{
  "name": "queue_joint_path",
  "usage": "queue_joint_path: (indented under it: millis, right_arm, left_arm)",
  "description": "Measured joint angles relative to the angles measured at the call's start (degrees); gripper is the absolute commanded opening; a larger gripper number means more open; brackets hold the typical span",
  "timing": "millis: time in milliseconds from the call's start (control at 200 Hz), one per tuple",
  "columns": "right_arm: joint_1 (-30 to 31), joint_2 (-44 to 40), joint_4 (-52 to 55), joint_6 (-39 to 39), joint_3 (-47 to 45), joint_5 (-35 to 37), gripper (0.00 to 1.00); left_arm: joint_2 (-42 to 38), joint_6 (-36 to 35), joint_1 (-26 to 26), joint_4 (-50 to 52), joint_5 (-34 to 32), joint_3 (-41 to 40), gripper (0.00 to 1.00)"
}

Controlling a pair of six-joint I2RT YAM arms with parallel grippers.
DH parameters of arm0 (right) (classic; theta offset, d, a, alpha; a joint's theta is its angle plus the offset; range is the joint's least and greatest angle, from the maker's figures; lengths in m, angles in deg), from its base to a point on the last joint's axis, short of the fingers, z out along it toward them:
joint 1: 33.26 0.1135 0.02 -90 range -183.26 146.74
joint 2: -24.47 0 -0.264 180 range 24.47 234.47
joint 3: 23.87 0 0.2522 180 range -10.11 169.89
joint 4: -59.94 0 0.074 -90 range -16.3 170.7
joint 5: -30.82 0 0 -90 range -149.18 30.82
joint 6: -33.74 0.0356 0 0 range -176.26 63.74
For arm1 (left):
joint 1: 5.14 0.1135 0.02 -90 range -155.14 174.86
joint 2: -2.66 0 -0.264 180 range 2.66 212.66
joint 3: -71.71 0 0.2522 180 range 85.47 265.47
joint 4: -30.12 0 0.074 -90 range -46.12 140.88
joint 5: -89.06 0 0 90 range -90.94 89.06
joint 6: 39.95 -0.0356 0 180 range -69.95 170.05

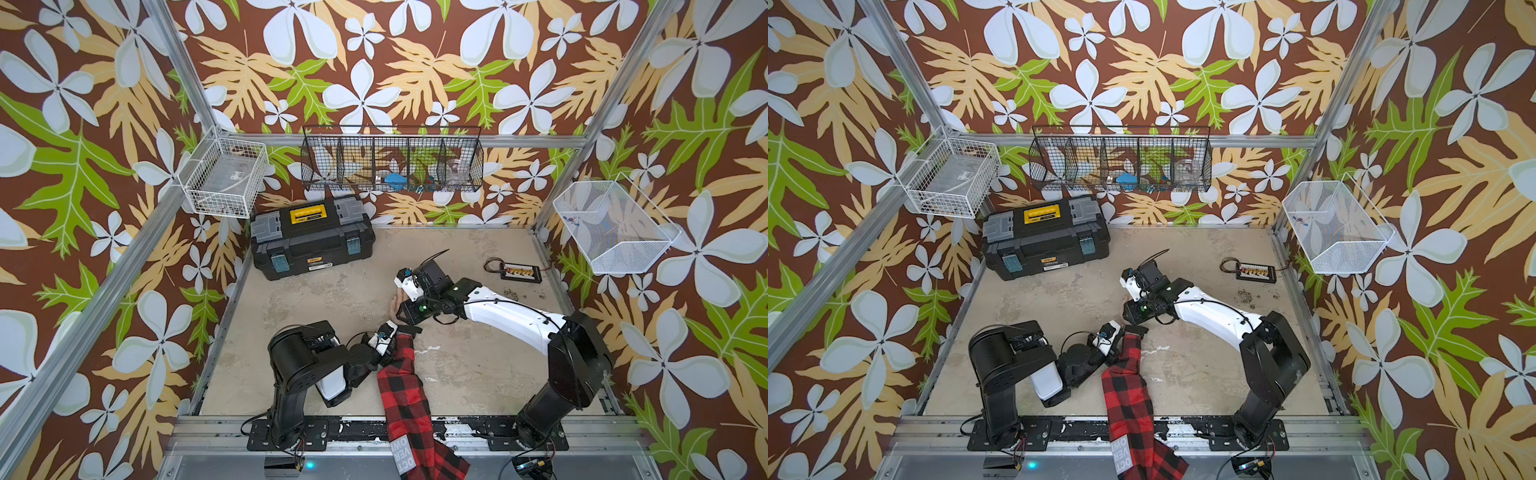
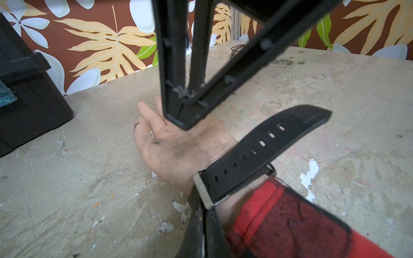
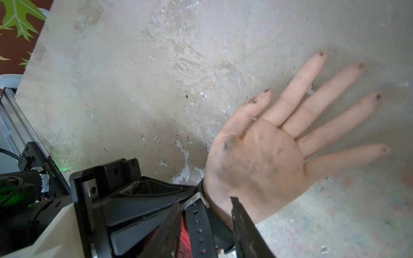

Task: Take off the watch
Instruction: Untie the watch from the hand.

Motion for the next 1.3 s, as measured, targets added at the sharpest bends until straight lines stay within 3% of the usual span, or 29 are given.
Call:
queue_joint_path:
  millis: [330,500,956,1296]
  right_arm:
    - [3.8,7.8,7.1,3.0,7.0,9.7,0.41]
    - [5.4,10.1,10.6,3.8,9.6,13.6,0.52]
    - [8.5,14.3,13.5,5.8,13.2,21.2,0.68]
    - [10.1,15.9,15.8,6.1,15.2,25.7,0.48]
  left_arm:
    - [0.0,-0.6,0.0,0.0,-0.1,-0.5,0.0]
    - [0.4,-0.6,0.0,-0.4,-0.3,-0.6,0.0]
    - [0.7,-0.3,0.0,-0.7,0.1,-0.9,0.0]
    - [1.4,-0.4,0.0,-1.6,0.0,-0.7,0.0]
